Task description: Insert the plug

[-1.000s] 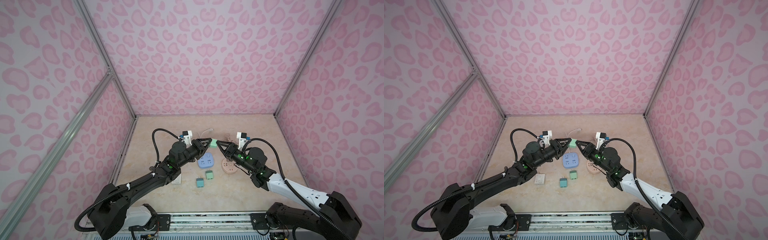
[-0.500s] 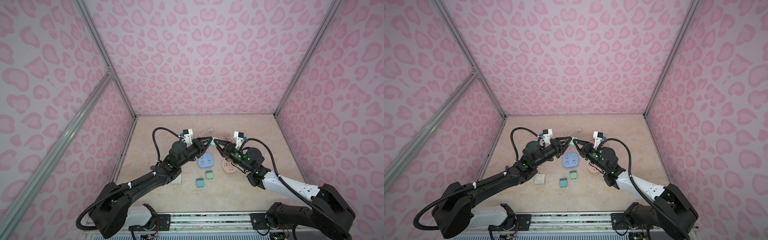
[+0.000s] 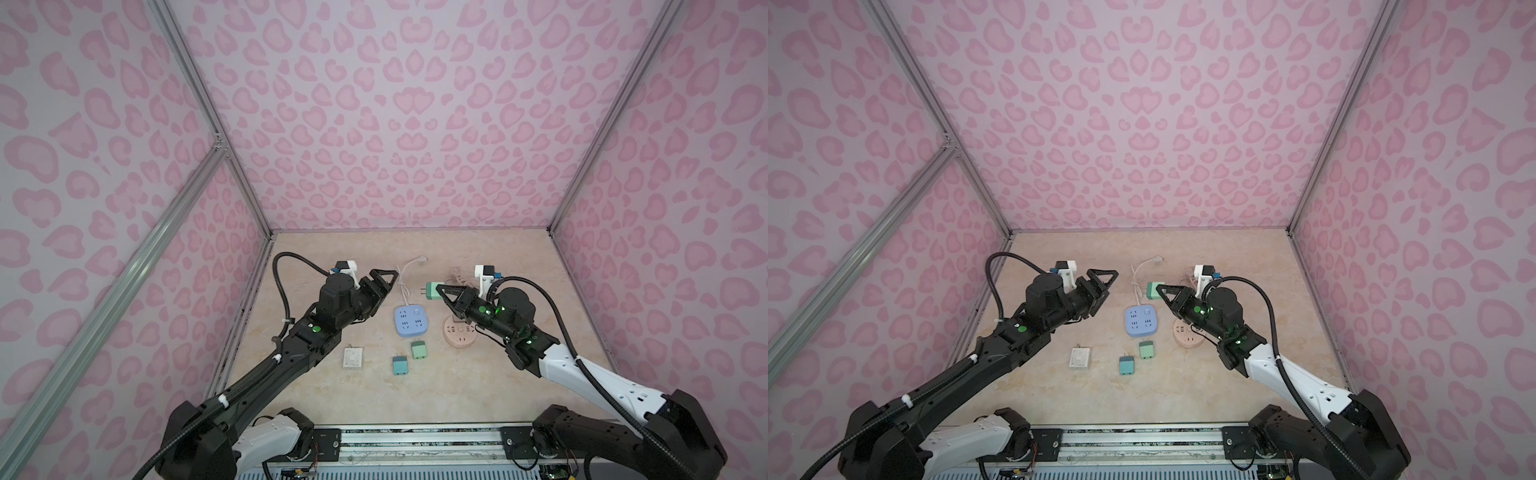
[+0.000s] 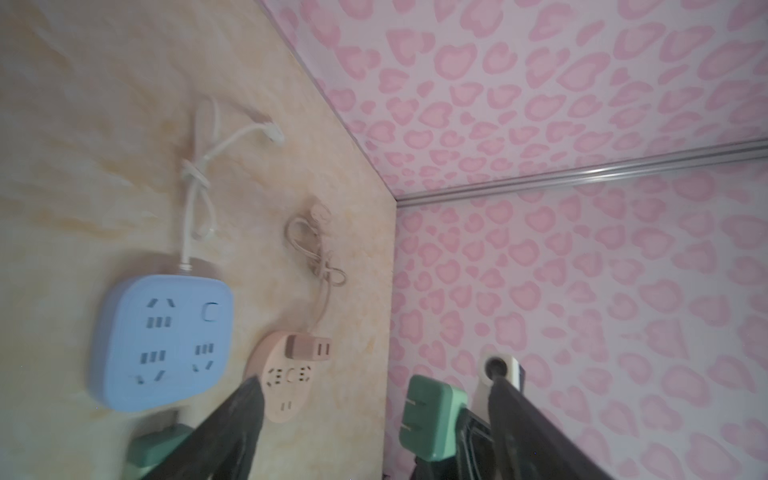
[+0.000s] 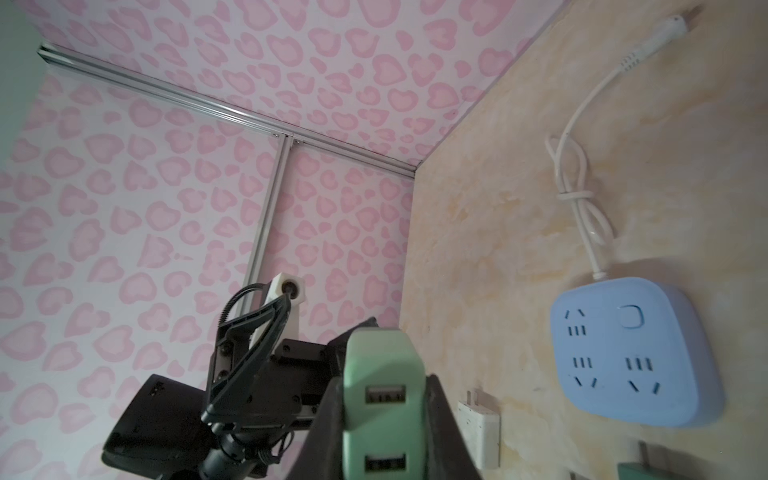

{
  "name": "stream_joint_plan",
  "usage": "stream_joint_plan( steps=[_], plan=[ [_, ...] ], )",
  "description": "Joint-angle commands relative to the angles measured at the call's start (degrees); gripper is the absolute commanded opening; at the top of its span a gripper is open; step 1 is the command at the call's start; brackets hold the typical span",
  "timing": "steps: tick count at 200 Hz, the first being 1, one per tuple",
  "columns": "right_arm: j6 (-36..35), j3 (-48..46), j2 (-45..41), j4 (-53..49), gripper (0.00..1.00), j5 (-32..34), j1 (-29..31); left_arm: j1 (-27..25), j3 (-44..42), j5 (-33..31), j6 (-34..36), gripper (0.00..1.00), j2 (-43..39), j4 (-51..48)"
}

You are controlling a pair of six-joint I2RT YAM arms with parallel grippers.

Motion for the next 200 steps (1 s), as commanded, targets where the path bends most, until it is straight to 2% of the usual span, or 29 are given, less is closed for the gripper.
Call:
stream_joint_plan(
  steps=[1, 27, 72, 101, 149, 200],
  plan=[
    [-16.79, 7.52, -2.14, -34.02, 0.0, 4.12, -0.43, 0.53, 5.14, -12.6, 18.34, 0.86, -4.12, -26.78],
    [-25.84, 13.83, -3.1, -52.73, 0.0, 11.07, -1.4, 0.54, 8.86, -20.46, 27.52, 0.84, -3.99, -40.31],
    [-34.32, 19.12, -2.76, -68.03, 0.0, 20.08, -2.19, 0.58, 9.01, -23.48, 31.99, 0.81, -1.31, -49.24],
    [-35.48, 19.0, -2.36, -70.12, 0.0, 22.19, -2.34, 0.55, 6.42, -19.74, 31.38, 0.81, -3.23, -45.61],
    [-38.24, 16.71, -3.28, -66.51, 0.0, 26.7, -2.61, 0.53, 2.8, -14.27, 27.85, 0.81, -5.07, -38.35],
    [-42.12, 15.02, -0.7, -61.72, 0.0, 25.07, -5.64, 0.45, 1.23, -11.99, 25.99, 0.8, -4.52, -35.25]
  ],
)
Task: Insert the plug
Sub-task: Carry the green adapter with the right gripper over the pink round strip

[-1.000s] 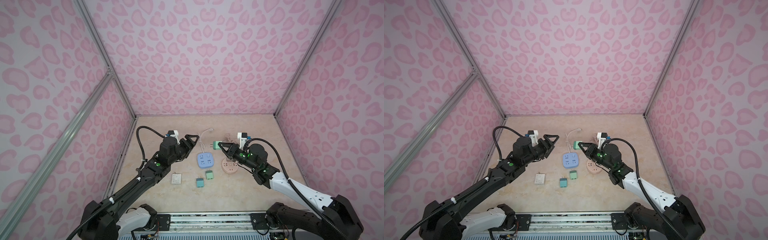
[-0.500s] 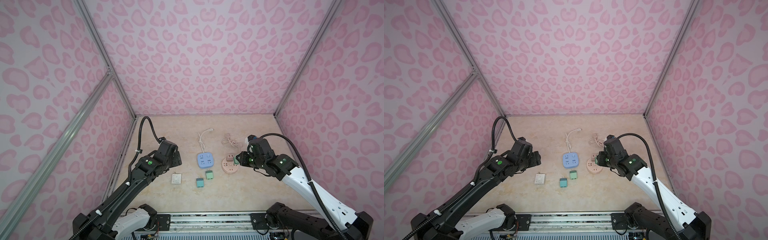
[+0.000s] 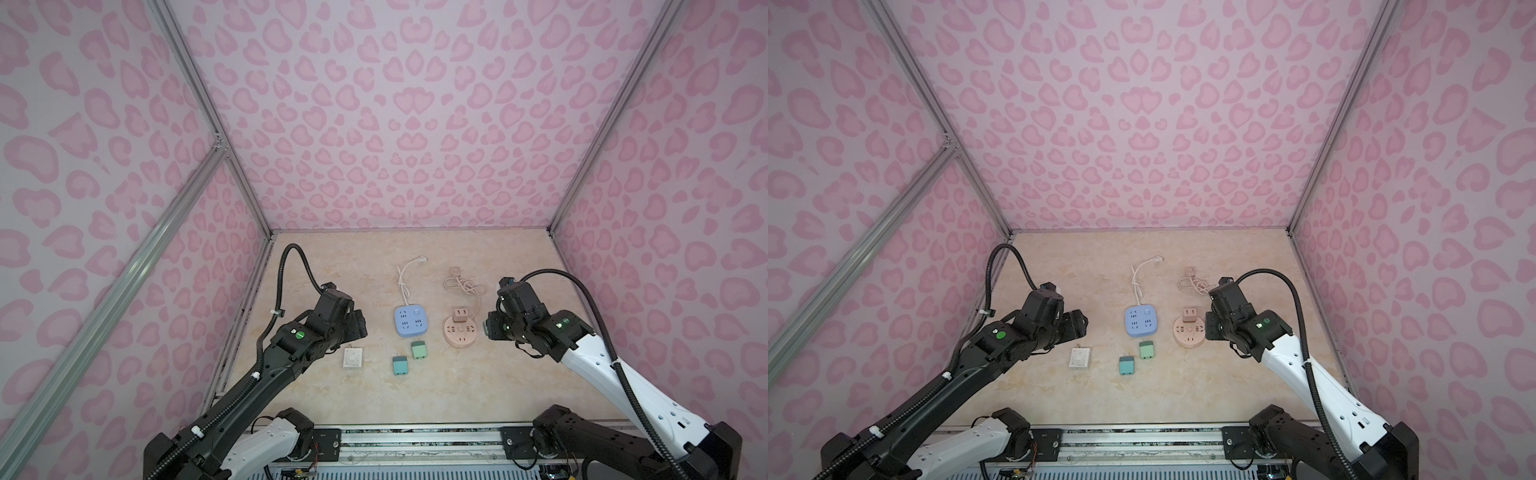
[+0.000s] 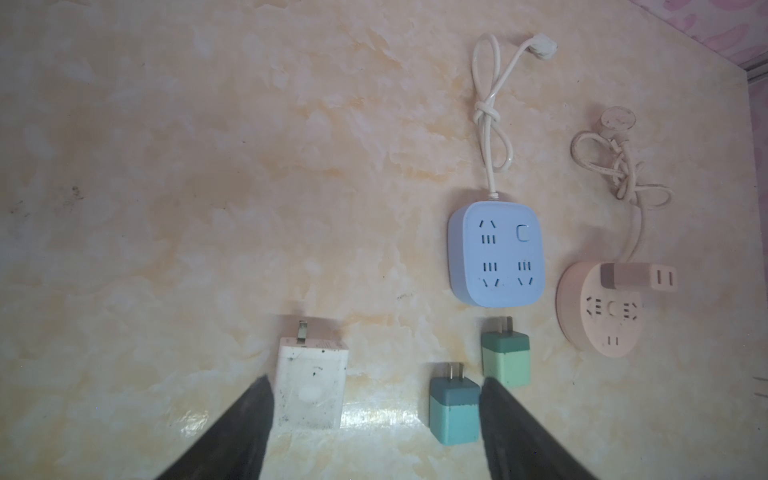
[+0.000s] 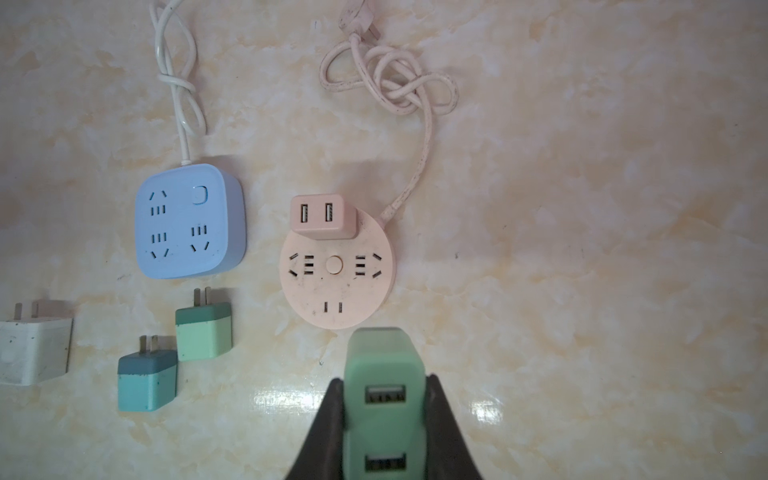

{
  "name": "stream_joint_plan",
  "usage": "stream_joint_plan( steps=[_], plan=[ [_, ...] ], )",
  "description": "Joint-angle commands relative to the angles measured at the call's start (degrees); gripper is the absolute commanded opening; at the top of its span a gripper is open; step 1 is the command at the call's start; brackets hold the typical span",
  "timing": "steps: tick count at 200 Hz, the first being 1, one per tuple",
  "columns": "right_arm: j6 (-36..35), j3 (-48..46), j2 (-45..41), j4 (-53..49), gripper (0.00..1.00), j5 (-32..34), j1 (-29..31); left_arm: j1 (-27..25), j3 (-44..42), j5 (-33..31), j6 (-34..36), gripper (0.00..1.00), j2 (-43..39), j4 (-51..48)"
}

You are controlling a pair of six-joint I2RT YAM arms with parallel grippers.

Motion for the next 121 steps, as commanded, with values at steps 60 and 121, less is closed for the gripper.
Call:
stream_joint_plan(
  steps=[60, 121],
  plan=[
    [-3.43, -0.29, 9.82, 7.58, 0.0, -5.33, -2.77, -0.05, -2.43, 2.95, -3.68, 0.78, 0.49, 5.97],
    [-2.9, -0.1, 15.06, 10.58, 0.0, -5.53, -2.01, -0.05, -3.05, 3.53, -4.39, 0.77, 0.96, 7.72]
  ],
)
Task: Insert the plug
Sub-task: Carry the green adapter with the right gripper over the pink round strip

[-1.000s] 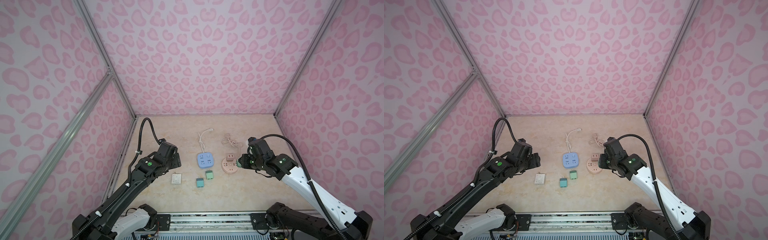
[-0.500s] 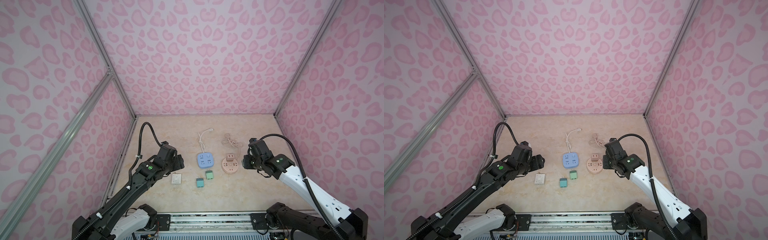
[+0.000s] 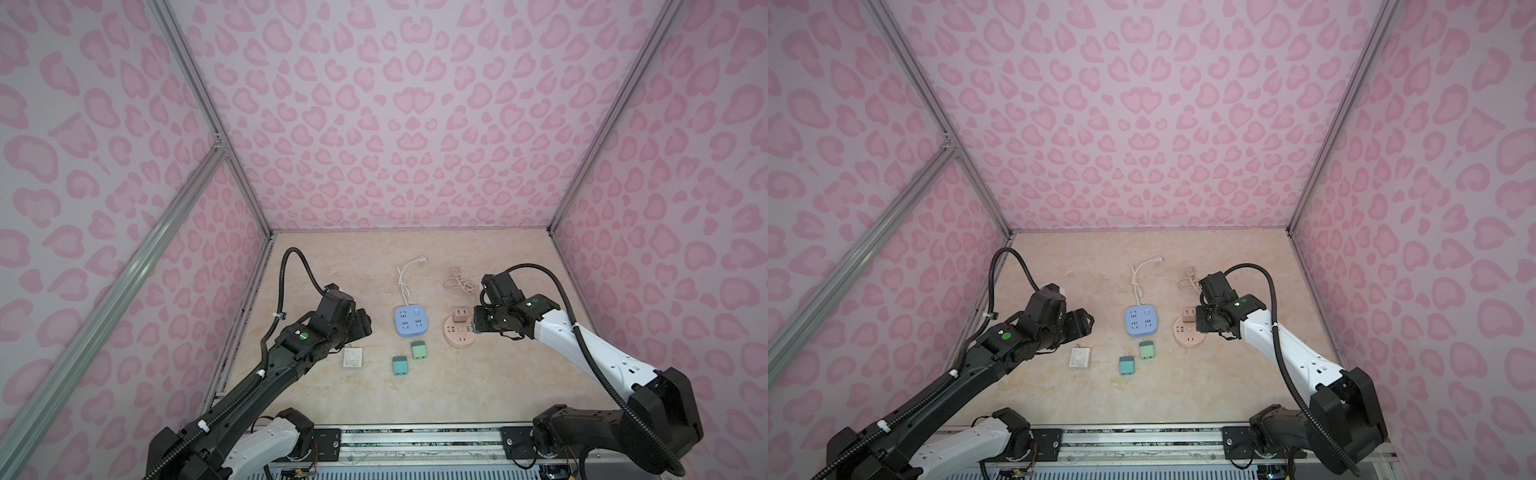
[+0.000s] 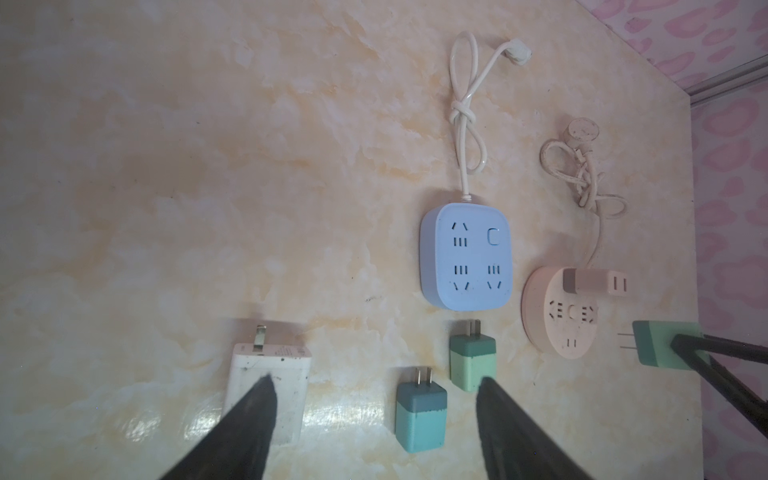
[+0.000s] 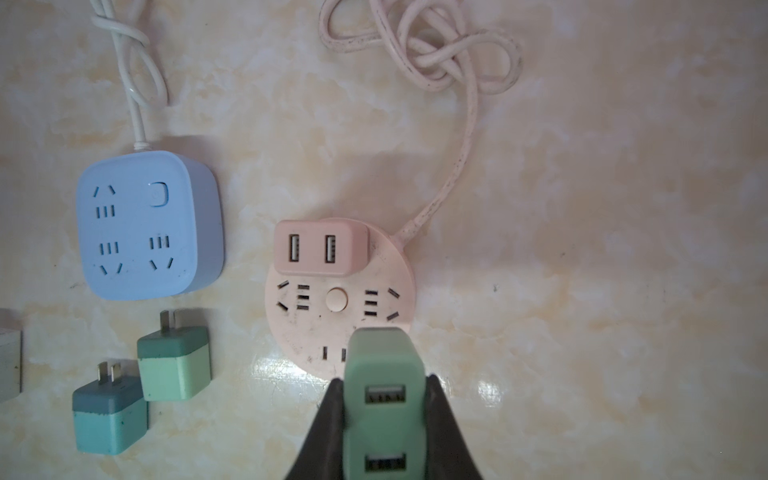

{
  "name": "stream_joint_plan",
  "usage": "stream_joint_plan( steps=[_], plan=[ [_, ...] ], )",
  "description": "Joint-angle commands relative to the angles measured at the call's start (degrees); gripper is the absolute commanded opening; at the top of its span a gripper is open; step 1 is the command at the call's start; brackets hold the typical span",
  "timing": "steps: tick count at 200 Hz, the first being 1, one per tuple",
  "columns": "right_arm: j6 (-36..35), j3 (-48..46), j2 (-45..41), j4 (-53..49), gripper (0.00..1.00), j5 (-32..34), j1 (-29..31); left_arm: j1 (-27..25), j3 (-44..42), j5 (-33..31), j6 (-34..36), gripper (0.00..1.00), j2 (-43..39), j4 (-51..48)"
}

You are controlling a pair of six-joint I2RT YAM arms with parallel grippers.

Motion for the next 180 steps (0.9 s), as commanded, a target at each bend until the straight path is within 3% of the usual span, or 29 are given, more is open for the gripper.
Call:
stream_joint_plan(
  steps=[1, 62, 180],
  plan=[
    [0.61, -0.87, 0.81, 2.96, 0.0, 0.0, 0.4, 0.01, -0.38, 0.17, -0.59, 0.78, 0.21, 2.2],
    [1.83, -6.21, -1.66, 11.93, 0.0, 4.87, 2.24, 0.01, -0.67, 0.26, -0.24, 0.77, 0.64, 2.58],
    [1.41, -7.87, 0.32, 14.45, 0.0, 5.17, 2.26, 0.01, -0.82, 0.59, -0.5, 0.76, 1.23, 3.18]
  ],
)
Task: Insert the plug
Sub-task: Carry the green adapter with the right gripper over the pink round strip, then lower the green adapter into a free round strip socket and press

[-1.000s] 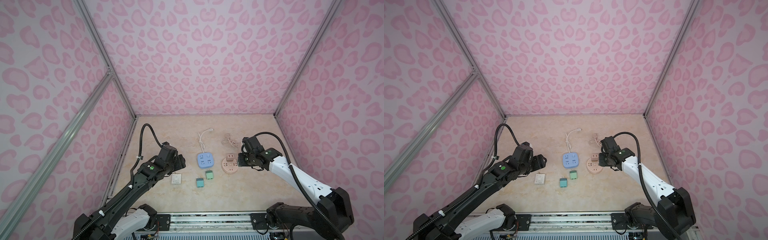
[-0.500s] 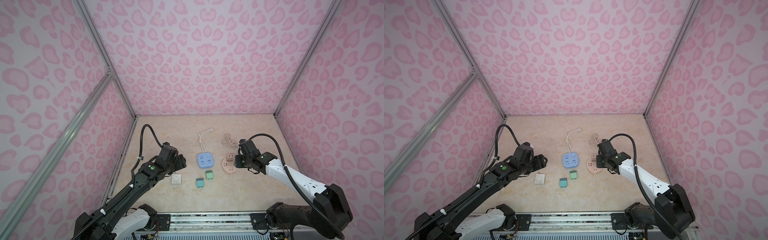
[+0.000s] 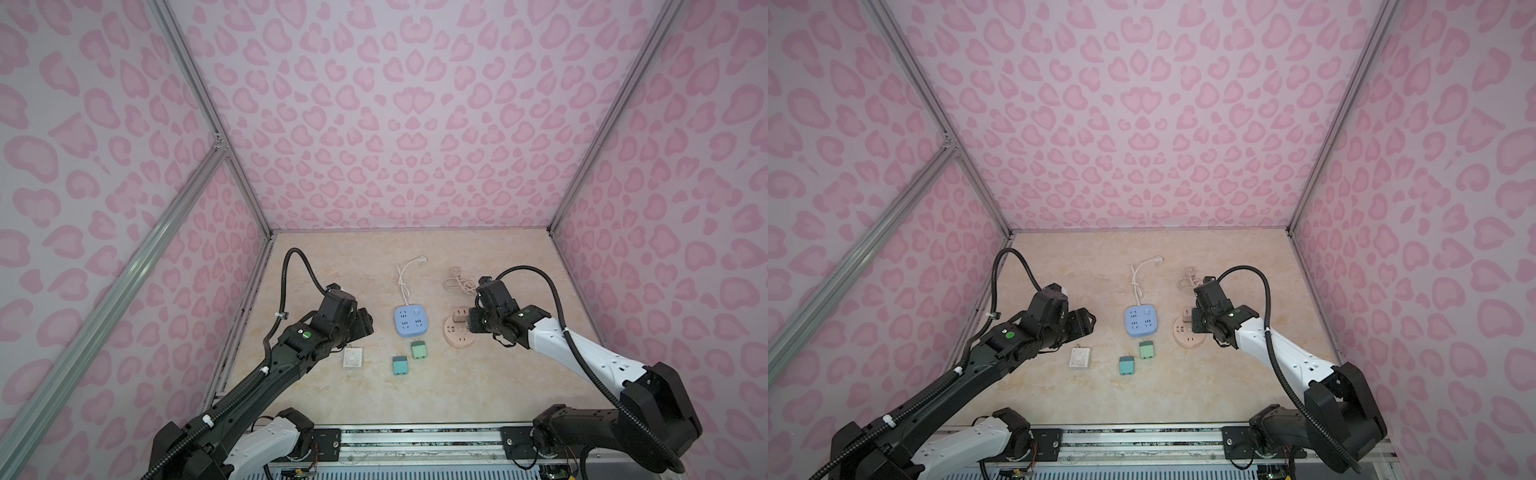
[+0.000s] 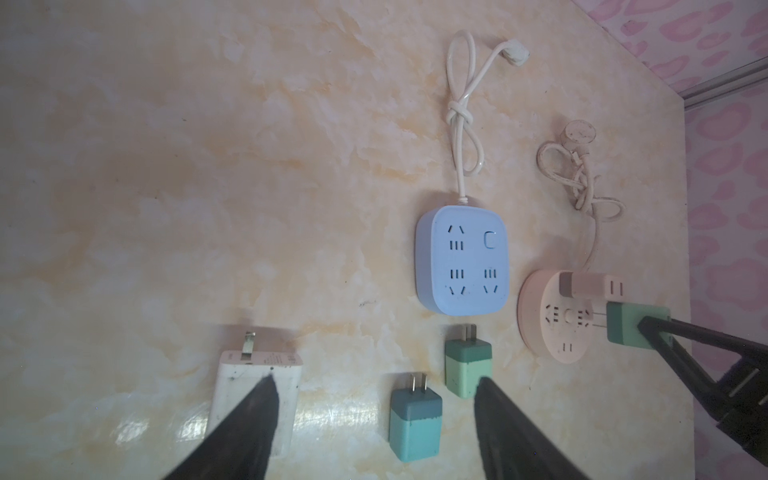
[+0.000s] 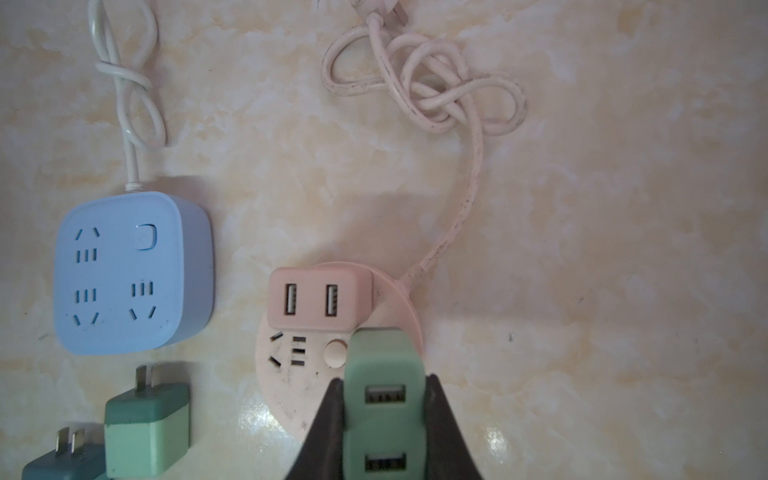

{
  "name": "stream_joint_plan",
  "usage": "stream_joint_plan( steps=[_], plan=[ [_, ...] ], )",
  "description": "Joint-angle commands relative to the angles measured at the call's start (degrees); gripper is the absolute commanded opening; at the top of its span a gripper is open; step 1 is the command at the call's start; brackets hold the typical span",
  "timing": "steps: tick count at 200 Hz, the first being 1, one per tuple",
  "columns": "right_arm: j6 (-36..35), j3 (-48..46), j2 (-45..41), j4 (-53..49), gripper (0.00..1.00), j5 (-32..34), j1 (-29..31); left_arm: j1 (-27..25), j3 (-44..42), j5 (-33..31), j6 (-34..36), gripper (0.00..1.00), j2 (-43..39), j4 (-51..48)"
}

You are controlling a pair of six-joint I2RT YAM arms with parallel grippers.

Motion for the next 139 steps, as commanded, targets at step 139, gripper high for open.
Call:
stream_joint_plan(
  steps=[139],
  plan=[
    [-0.18, -2.2, 1.8, 1.8, 0.0, 3.91, 2.19, 0.01, -0.92, -0.13, -0.11, 0.76, 0.17, 1.33]
  ],
)
